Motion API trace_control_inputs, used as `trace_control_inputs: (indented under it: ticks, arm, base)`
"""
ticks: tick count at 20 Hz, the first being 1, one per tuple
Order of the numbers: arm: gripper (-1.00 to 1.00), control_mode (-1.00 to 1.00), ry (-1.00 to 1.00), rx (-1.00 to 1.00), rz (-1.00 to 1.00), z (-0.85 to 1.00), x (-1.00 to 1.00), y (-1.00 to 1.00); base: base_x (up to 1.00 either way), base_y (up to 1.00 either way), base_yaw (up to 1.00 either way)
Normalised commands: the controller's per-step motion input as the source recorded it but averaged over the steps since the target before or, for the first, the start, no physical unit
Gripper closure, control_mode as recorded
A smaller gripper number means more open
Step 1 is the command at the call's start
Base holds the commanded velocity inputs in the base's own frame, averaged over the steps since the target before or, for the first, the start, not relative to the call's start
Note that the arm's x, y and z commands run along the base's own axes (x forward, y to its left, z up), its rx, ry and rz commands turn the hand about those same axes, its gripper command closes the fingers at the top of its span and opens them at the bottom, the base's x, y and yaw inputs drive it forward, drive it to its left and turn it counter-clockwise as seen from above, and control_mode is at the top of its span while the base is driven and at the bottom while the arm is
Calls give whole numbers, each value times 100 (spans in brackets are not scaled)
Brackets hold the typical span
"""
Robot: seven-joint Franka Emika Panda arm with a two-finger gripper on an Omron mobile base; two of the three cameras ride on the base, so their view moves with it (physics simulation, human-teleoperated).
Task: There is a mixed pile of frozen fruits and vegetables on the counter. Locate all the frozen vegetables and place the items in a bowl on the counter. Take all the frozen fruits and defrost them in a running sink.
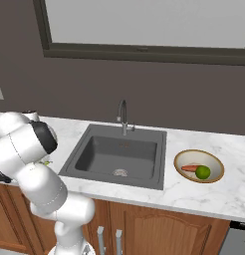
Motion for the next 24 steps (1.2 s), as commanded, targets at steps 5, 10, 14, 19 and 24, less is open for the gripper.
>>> trace_control_inputs:
  ticks: [5, 10, 14, 19, 24]
  arm:
    - [100, -100, 0, -9, -5, 40, 0, -29]
    - [100, -100, -1, -10, -9, 46, 0, -25]
    - [100, -100, -7, -5, -1, 25, 0, -35]
    - [100, -100, -6, -4, 0, 29, 2, -50]
    - [100, -100, -4, -7, 1, 28, 4, -46]
  base:
    - [0, 0, 0]
    - [0, 0, 0]
    - [0, 0, 0]
    - [0, 0, 0]
    - [0, 0, 0]
